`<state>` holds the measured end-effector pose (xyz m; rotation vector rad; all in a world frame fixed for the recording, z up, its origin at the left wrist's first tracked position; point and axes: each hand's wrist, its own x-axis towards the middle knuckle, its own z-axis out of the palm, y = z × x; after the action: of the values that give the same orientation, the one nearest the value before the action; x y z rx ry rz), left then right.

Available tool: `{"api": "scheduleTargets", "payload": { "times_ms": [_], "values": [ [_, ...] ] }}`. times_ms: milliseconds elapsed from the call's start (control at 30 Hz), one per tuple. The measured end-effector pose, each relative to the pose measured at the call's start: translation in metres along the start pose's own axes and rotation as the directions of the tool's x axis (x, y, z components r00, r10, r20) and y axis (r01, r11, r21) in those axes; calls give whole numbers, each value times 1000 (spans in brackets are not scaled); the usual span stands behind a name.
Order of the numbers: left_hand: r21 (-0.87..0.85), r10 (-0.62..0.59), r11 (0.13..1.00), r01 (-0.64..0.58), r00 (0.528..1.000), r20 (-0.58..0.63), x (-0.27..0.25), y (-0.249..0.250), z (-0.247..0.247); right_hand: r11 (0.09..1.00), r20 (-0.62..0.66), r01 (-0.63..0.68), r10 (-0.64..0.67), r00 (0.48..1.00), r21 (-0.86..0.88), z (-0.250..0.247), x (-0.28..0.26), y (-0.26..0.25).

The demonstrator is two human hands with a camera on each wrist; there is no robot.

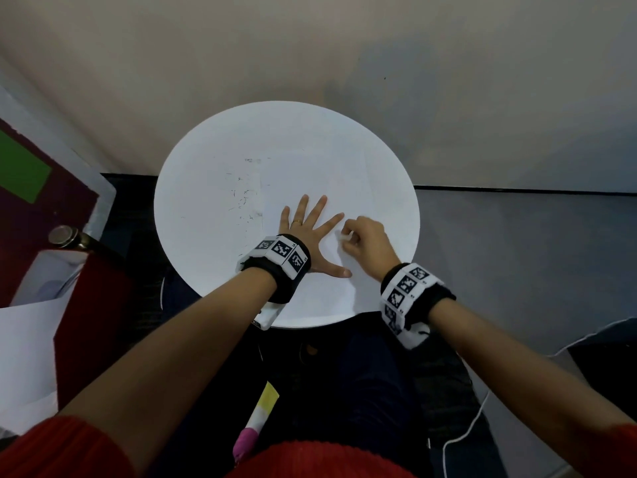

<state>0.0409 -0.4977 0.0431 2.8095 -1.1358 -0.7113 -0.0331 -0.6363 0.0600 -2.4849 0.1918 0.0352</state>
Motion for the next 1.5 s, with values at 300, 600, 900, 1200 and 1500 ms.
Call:
{"api": "scheduleTargets", "payload": {
  "times_ms": [300, 600, 900, 1200, 1500],
  "values": [
    [-17, 3, 1000, -2, 1000, 10, -2, 0, -2, 999, 9, -26, 26, 1000, -46, -4, -4, 2],
    [-8, 4, 1000, -4, 1000, 12, -1, -1, -2, 1000, -17, -27, 27, 1000, -14, -1, -9, 2],
    [-9, 3, 1000, -3, 1000, 12, 1, -1, 0, 999, 1, -28, 28, 1000, -23, -3, -13, 2],
    [-19, 9, 1000, -9, 1000, -4, 0, -1, 1, 999, 23, 11, -10, 1000, -38, 0, -21, 4],
    [-21, 15, 1000, -15, 1000, 7, -1, -2, 1, 999, 39, 30, -30, 999, -20, -2, -26, 12]
  ]
}}
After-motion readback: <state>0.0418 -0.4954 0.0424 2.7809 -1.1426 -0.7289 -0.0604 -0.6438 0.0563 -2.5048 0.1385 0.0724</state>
